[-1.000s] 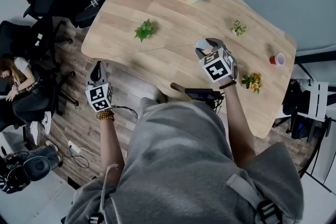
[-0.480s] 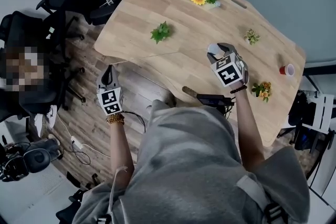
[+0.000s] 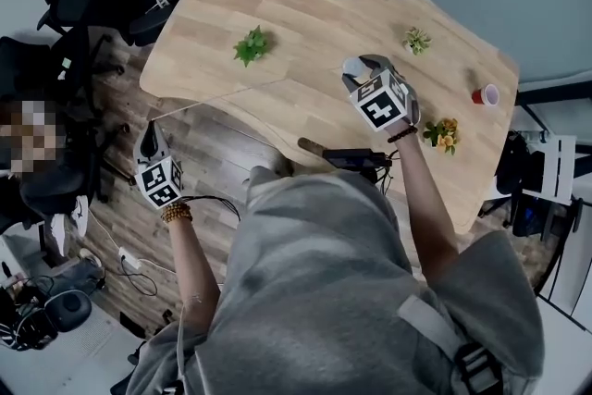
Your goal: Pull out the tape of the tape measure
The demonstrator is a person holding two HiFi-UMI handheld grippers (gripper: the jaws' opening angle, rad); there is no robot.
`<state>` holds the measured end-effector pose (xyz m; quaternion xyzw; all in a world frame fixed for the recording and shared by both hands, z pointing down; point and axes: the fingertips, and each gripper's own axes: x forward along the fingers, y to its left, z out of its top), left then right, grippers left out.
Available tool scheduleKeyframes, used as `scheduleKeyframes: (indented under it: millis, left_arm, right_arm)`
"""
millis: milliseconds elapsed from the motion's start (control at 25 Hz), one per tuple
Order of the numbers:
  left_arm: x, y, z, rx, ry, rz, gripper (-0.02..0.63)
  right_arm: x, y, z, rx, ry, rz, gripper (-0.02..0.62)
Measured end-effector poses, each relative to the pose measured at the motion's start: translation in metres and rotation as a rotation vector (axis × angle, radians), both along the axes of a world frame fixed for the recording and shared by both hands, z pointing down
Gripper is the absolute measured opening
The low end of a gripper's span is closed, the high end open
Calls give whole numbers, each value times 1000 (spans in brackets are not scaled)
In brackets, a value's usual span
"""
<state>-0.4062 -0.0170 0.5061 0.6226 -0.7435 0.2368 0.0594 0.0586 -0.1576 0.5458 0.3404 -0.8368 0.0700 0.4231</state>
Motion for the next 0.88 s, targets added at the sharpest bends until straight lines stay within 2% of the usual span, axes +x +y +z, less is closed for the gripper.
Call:
scheduleKeyframes:
  millis: [200,400,600,880]
  left_arm:
    - [1,-7,-1,8,23,-15,12]
    - [-20,3,-3,37,92,-128,12]
    - [-26,13,-1,0,52,-111,12]
    - [-33,29,5,-36,34,-116,12]
  right_arm:
    - [5,-1,3,-3,-12,25,224]
    - [13,-8,8,7,18,30,224]
    - [24,-8,11,3,25,41,224]
    - [16,-10,14,-1,18,15,223]
